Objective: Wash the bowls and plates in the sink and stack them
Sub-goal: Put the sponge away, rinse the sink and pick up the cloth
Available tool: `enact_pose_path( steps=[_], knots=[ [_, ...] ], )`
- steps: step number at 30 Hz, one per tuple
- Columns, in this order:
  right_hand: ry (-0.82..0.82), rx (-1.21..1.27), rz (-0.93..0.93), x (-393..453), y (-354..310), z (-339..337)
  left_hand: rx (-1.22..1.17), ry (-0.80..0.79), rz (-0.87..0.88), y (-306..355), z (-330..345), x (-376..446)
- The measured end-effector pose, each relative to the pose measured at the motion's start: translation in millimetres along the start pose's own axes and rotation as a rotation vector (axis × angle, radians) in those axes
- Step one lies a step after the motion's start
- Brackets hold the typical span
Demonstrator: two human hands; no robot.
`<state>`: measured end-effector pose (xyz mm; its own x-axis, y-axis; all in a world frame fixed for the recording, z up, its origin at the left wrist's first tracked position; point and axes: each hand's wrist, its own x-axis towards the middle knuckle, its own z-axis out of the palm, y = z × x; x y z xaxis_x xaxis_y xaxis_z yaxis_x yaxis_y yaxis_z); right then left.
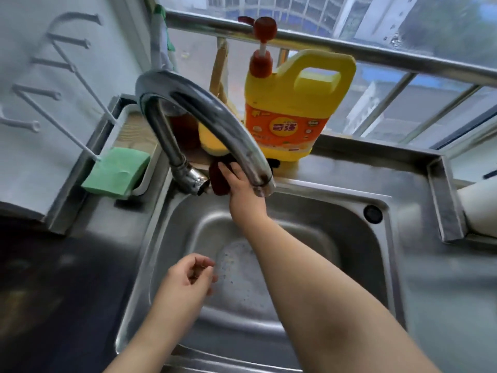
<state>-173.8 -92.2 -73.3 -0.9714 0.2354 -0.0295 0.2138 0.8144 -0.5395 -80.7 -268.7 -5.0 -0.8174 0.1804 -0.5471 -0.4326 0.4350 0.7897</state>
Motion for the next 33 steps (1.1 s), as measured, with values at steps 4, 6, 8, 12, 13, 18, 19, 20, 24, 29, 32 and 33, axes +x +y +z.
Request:
enact_pose_path(
  steps=[4,6,8,12,13,18,19,20,24,29,32,33],
  knots=[
    [0.031,-0.043,-0.079,-10.8,20.1,-27.6,0.069,-0.07,0.006,2.2,-13.5,8.4],
    [0.093,-0.069,-0.096,-26.9,42.3,-45.0,0.101,-0.1,0.012,6.5,-12.5,10.6],
    [0.113,-0.131,-0.063,-43.7,68.4,-65.3,0.11,-0.111,0.029,12.2,-9.1,12.6],
    [0.063,-0.21,0.154,-81.5,115.0,-108.6,0.119,-0.125,0.049,22.4,0.3,15.4],
    [0.066,-0.239,0.204,-92.8,126.3,-119.1,0.119,-0.127,0.05,23.9,3.2,15.5],
    [-0.073,-0.328,0.275,-163.0,162.2,-137.9,0.135,-0.156,0.053,25.6,24.4,11.5],
    [-0.091,-0.323,0.271,-176.0,162.7,-135.8,0.139,-0.166,0.048,25.6,29.1,9.6],
    [-0.093,-0.316,0.273,-189.4,161.3,-132.5,0.141,-0.174,0.044,25.4,33.1,7.4],
    [-0.017,-0.283,0.261,-244.7,145.2,-117.2,0.157,-0.19,0.042,23.9,41.2,0.1],
    [-0.123,-0.164,0.334,-308.9,120.7,-99.9,0.165,-0.197,0.055,22.5,37.0,-8.9],
    [-0.244,-0.069,0.405,-321.2,99.4,-101.7,0.165,-0.197,0.056,15.8,33.7,-16.5],
    [-0.279,-0.035,0.411,-321.6,90.3,-103.7,0.164,-0.201,0.055,12.6,31.6,-18.6]
  ],
)
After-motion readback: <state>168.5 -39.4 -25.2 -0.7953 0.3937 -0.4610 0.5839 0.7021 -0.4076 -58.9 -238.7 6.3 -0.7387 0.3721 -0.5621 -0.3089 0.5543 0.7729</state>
